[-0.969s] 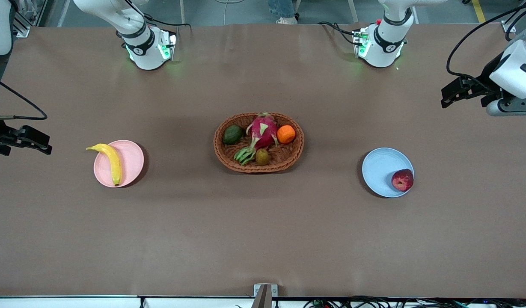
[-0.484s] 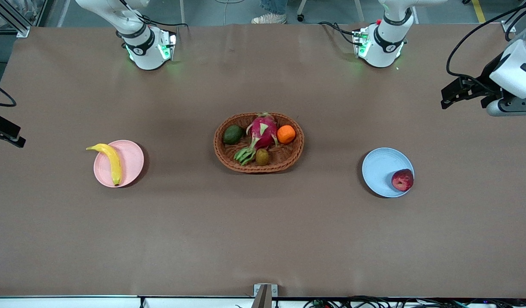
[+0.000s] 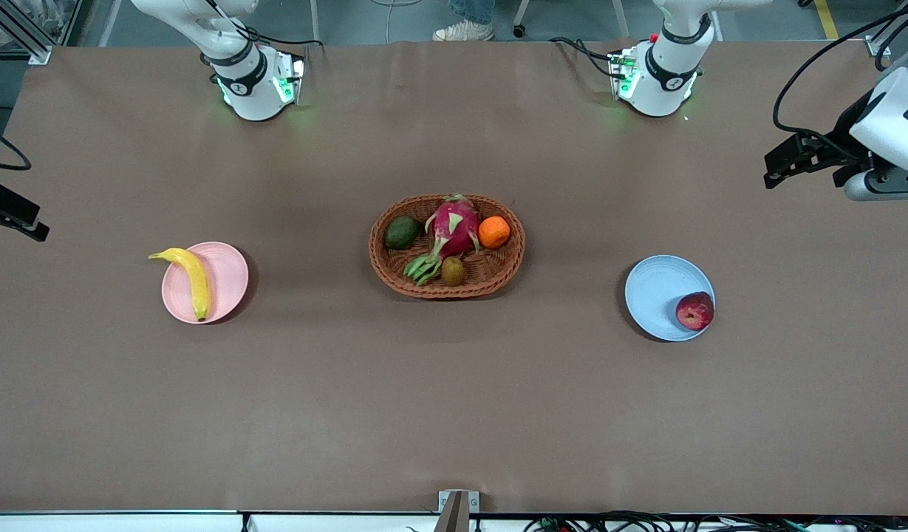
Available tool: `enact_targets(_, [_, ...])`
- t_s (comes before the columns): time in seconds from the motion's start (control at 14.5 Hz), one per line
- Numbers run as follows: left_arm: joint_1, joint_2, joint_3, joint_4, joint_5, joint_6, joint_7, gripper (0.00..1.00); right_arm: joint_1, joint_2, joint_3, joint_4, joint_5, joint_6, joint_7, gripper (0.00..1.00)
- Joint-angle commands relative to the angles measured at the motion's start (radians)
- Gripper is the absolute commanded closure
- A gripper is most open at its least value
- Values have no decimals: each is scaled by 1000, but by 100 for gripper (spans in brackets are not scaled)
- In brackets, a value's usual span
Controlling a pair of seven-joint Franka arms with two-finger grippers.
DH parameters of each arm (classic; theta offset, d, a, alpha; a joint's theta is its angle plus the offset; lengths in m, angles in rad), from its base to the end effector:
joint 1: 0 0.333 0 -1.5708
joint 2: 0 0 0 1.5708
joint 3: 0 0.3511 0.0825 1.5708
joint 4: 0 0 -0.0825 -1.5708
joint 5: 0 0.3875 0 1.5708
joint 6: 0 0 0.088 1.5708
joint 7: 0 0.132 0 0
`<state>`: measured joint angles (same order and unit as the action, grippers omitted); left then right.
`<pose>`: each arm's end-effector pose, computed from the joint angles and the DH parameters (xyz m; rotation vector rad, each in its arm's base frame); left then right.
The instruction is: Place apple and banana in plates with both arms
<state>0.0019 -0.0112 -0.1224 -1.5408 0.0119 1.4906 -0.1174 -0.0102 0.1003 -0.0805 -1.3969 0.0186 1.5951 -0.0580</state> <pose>0.5413 -0.0643 0.6480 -3.1233 0.0037 0.0582 0.5960 -0.0489 0.6623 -3.1341 0.0493 -0.1549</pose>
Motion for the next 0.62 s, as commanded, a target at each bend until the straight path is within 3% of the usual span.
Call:
enact_targets(0.0, [4, 5, 0, 18, -4, -1, 13, 0, -11, -114, 18, -154, -14, 49, 15, 0])
enact_targets(0.55, [1, 7, 0, 18, -4, -1, 13, 0, -11, -162, 19, -243, -14, 46, 18, 0])
